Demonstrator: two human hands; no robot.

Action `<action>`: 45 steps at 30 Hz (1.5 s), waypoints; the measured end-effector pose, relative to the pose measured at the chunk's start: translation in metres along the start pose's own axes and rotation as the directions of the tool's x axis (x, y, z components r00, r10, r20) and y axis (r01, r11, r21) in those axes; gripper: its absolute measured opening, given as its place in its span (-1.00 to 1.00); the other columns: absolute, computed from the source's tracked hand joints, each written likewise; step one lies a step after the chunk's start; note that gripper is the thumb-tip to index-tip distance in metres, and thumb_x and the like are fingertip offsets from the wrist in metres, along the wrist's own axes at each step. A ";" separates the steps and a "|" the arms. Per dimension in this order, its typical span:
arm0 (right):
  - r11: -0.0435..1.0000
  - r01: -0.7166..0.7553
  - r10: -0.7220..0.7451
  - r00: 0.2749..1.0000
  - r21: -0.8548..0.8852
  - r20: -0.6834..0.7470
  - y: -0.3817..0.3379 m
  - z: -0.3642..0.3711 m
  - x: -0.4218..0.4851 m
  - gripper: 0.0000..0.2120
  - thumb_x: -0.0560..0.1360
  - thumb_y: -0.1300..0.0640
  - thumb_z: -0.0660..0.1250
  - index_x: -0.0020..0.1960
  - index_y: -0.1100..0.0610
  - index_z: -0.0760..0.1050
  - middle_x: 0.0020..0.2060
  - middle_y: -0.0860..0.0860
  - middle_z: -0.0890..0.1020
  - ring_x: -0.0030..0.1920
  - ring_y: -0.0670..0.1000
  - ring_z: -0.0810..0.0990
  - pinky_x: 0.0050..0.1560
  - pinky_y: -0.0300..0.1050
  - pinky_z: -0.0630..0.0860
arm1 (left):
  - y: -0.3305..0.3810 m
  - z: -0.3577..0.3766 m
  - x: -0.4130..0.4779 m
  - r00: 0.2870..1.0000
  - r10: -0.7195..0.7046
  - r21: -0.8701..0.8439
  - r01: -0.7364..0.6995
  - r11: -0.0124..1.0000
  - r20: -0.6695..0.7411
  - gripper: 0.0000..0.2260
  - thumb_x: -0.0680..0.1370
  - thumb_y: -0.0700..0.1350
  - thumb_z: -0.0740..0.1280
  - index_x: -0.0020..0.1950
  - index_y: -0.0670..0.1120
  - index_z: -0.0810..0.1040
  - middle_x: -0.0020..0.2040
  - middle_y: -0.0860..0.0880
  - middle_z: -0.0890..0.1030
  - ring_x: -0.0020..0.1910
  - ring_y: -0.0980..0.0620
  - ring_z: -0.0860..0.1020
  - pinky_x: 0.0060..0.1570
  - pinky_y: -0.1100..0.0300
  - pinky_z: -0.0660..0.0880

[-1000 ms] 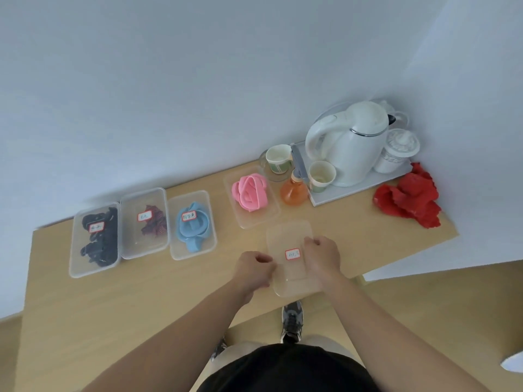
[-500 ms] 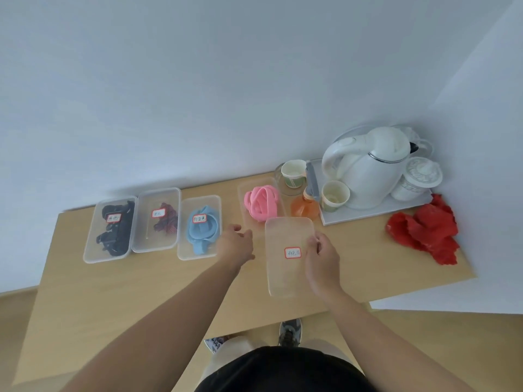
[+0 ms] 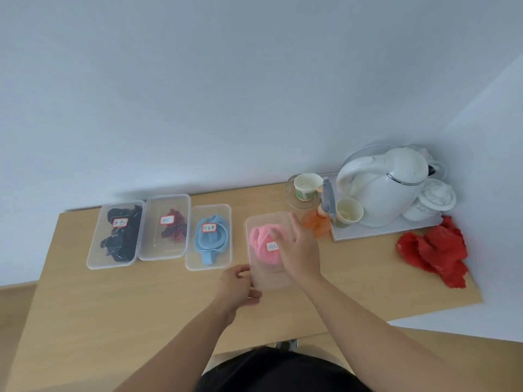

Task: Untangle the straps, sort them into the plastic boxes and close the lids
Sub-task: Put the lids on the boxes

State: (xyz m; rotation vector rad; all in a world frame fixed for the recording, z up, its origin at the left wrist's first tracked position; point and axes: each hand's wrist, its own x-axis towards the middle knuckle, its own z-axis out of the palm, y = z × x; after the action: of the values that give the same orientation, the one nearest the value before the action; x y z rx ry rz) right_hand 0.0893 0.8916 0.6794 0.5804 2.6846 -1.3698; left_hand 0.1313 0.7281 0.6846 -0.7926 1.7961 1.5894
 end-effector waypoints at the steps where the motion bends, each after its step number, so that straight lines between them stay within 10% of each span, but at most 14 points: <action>1: 1.000 -0.012 0.012 1.000 -0.019 0.003 0.002 0.006 0.004 -0.30 0.53 -0.33 0.28 0.58 -0.08 0.25 0.30 0.04 0.55 0.32 0.06 0.50 0.32 0.01 0.43 | -0.003 -0.004 -0.001 1.000 -0.011 0.000 0.011 1.000 0.012 -0.76 0.61 -0.28 0.25 0.24 -0.16 0.60 -0.17 -0.15 0.62 -0.32 -0.09 0.61 -0.15 -0.02 0.66; 11: 0.966 -0.117 0.115 0.993 -0.232 -0.022 -0.001 0.024 0.024 -0.36 0.53 -0.32 0.28 0.56 -0.20 0.25 0.26 0.12 0.44 0.32 0.17 0.42 0.23 0.05 0.43 | 0.012 -0.001 0.005 0.917 0.377 0.468 -0.278 0.839 -0.132 -0.55 0.67 0.01 0.25 0.56 -0.03 0.36 0.26 0.01 0.60 0.01 -0.04 0.66 0.12 -0.04 0.59; 18: 0.981 -0.031 0.048 0.996 -0.193 0.081 -0.003 0.030 0.037 -0.38 0.60 -0.12 0.30 0.60 -0.07 0.19 0.40 0.05 0.43 0.41 0.11 0.37 0.33 0.00 0.35 | 0.029 0.014 0.018 0.877 0.479 0.753 -0.332 0.568 0.025 -0.35 0.65 0.01 0.31 0.64 -0.15 0.10 0.65 -0.10 0.13 0.50 -0.11 0.36 0.37 0.15 0.28; 30: 0.982 0.144 -0.118 0.973 -0.124 0.196 0.013 0.020 0.047 -0.38 0.62 -0.08 0.30 0.60 0.05 0.21 0.41 0.05 0.44 0.41 0.06 0.41 0.35 -0.09 0.35 | 0.031 0.023 0.017 0.920 0.383 0.821 -0.278 0.499 0.079 0.21 0.21 0.27 0.63 0.61 -0.17 0.02 0.58 -0.10 0.09 0.52 -0.03 0.25 0.40 0.16 0.34; 38: 0.976 0.194 -0.162 0.951 -0.099 0.265 0.020 0.008 0.054 -0.36 0.59 -0.13 0.34 0.58 0.04 0.24 0.44 0.02 0.43 0.43 0.03 0.40 0.29 -0.18 0.31 | 0.027 0.023 0.018 0.903 0.423 0.844 -0.284 0.456 0.075 0.05 0.15 0.25 0.64 0.47 -0.08 0.22 0.34 0.05 0.27 0.15 0.05 0.48 0.05 0.18 0.50; 45: 0.984 0.175 -0.164 0.960 -0.028 0.226 0.021 0.008 0.064 -0.48 0.57 -0.07 0.39 0.47 0.08 0.44 0.26 0.04 0.56 0.19 -0.01 0.53 0.18 -0.25 0.36 | 0.016 0.030 0.011 0.872 0.485 0.945 -0.213 0.248 0.069 0.03 0.31 0.29 0.43 0.61 -0.11 0.04 0.60 -0.12 0.04 0.55 -0.09 0.17 0.37 0.04 0.40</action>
State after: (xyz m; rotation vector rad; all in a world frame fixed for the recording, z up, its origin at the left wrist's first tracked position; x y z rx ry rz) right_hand 0.0366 0.9159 0.6433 0.1811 2.6247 -1.3143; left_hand 0.1140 0.7594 0.6835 0.0543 2.7349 0.3181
